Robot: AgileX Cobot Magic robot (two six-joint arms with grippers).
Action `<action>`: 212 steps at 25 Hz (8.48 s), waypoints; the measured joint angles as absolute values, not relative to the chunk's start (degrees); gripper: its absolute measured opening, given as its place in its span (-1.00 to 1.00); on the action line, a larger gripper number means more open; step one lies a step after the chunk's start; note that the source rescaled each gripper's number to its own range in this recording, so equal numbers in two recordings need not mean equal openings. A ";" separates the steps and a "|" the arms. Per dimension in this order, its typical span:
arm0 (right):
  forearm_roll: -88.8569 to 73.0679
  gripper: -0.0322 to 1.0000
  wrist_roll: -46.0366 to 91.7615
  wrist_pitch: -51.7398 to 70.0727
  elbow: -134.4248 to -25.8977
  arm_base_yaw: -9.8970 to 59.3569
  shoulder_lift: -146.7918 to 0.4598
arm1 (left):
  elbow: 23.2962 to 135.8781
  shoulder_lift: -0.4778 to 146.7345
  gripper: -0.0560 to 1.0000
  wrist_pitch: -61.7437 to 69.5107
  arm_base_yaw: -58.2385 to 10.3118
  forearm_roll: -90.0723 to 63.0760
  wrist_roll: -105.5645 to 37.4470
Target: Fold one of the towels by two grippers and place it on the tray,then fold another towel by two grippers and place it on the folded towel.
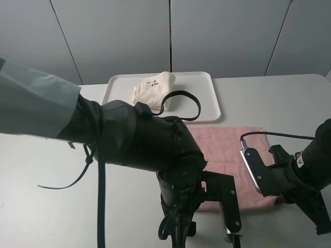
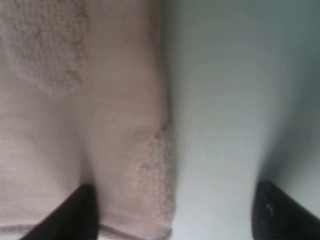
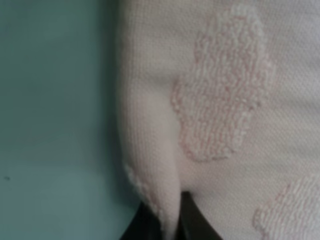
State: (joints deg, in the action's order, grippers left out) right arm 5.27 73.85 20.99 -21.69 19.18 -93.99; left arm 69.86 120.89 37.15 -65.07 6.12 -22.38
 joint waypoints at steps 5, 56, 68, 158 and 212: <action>5.19 -0.92 73.74 20.87 -21.56 19.18 -93.99 | 69.86 120.89 -0.38 36.17 -65.07 10.32 -20.27; 0.49 -0.94 15.56 12.06 -21.33 19.18 -72.95 | 69.76 112.78 -0.86 25.82 -60.00 28.72 15.94; 0.49 -0.94 10.69 4.91 -24.38 19.18 -83.20 | 69.76 112.78 -0.86 22.70 -52.86 30.06 20.64; 0.70 1.00 -0.31 40.46 -57.02 5.81 -102.76 | 101.87 134.97 0.97 52.78 -41.74 -1.89 24.97; 0.71 0.36 -2.41 41.24 -61.15 5.69 -116.56 | 102.31 136.24 0.97 53.62 -41.74 -1.47 25.41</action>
